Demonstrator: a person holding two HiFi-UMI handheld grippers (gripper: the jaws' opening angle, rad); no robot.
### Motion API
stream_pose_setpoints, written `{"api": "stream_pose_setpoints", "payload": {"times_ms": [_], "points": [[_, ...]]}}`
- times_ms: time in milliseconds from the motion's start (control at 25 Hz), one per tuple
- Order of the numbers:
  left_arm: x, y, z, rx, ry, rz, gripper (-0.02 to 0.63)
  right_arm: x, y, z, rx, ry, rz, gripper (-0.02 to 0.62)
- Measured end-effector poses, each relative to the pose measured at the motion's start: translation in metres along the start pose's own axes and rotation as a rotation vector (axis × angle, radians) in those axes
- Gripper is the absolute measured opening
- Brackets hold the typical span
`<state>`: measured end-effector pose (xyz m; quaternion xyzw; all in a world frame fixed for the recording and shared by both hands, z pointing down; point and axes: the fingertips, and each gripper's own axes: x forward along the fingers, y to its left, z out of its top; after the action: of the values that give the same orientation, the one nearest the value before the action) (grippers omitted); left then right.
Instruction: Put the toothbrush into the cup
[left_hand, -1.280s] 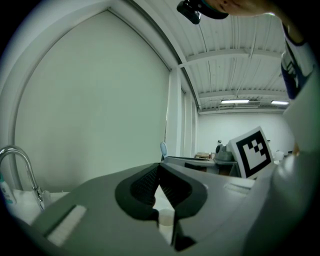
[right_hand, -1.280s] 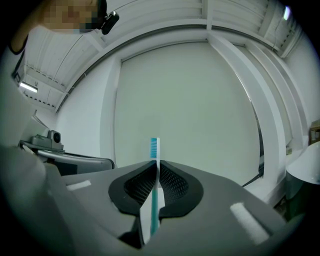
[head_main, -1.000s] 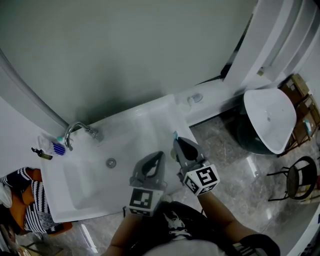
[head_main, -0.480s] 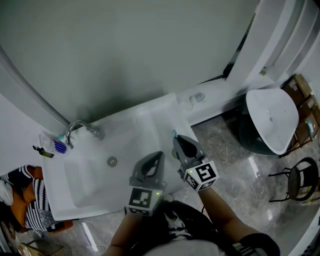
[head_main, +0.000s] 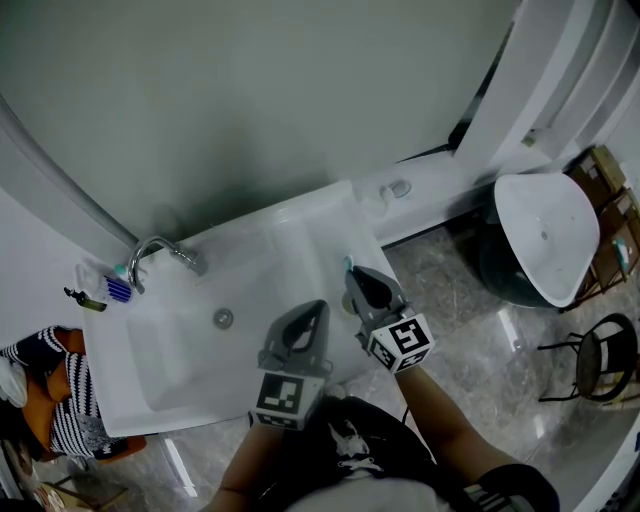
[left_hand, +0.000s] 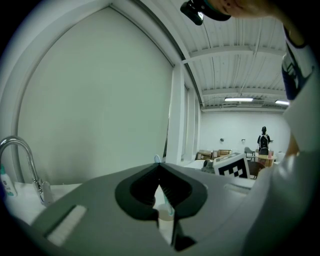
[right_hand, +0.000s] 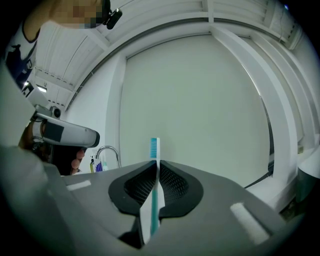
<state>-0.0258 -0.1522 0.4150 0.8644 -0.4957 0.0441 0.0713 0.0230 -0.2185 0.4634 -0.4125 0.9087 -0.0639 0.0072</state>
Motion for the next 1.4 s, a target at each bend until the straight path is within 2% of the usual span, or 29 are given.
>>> {"api": "stream_pose_setpoints", "payload": {"times_ms": [1400], "points": [[0.01,0.01,0.0,-0.001,0.016,0.005,0.0,0.017,-0.019,-0.057,0.032,0.127,0.002,0.023]]}}
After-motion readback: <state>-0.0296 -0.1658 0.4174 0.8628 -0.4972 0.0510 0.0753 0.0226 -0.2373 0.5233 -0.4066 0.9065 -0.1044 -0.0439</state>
